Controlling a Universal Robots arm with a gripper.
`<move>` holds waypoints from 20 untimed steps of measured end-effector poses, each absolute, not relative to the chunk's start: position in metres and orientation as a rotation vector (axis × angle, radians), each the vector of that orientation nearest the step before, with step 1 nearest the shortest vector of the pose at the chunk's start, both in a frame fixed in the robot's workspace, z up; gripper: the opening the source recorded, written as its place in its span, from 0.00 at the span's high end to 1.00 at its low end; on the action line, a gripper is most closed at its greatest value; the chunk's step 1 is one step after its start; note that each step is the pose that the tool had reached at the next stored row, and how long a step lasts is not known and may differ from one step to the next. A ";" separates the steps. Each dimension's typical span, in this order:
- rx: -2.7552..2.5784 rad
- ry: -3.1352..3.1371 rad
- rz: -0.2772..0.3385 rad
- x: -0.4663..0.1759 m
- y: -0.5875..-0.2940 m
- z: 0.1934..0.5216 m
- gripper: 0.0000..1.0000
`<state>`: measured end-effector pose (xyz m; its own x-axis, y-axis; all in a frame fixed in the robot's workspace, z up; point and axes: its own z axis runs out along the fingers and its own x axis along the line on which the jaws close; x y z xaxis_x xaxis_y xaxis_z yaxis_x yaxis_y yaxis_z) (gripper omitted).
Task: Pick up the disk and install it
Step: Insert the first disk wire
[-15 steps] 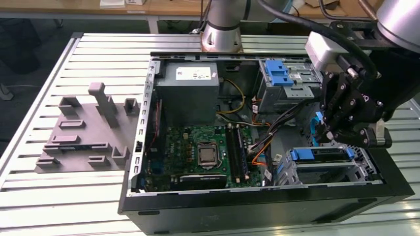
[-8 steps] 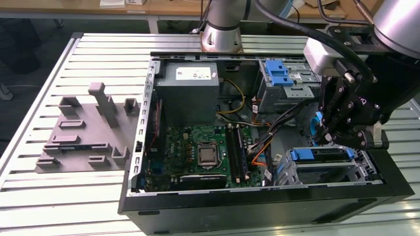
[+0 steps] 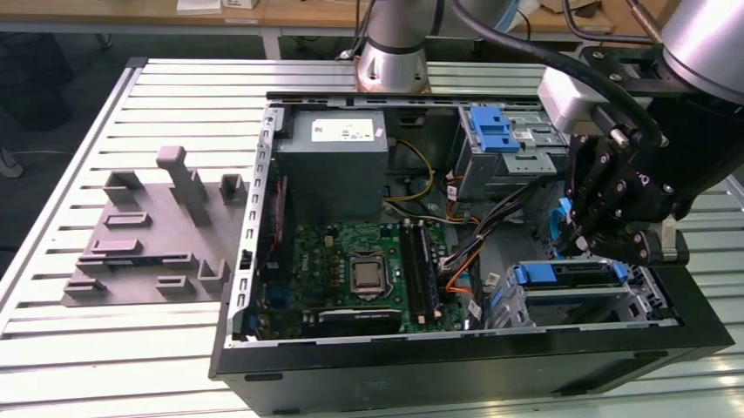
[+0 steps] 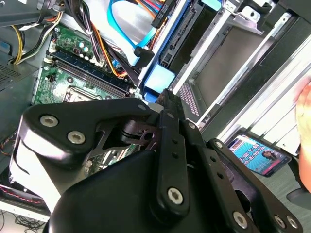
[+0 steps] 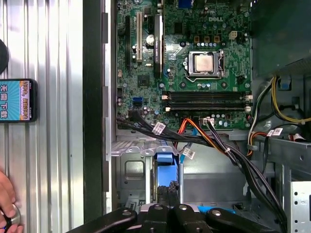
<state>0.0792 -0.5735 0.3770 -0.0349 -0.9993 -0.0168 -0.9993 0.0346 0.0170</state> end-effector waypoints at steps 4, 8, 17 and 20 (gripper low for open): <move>-2.182 2.259 0.037 0.083 -0.574 0.377 0.89; -2.182 2.260 0.038 0.093 -0.573 0.375 0.89; -2.183 2.260 0.038 0.100 -0.573 0.375 0.89; -2.182 2.260 0.038 0.100 -0.573 0.377 0.89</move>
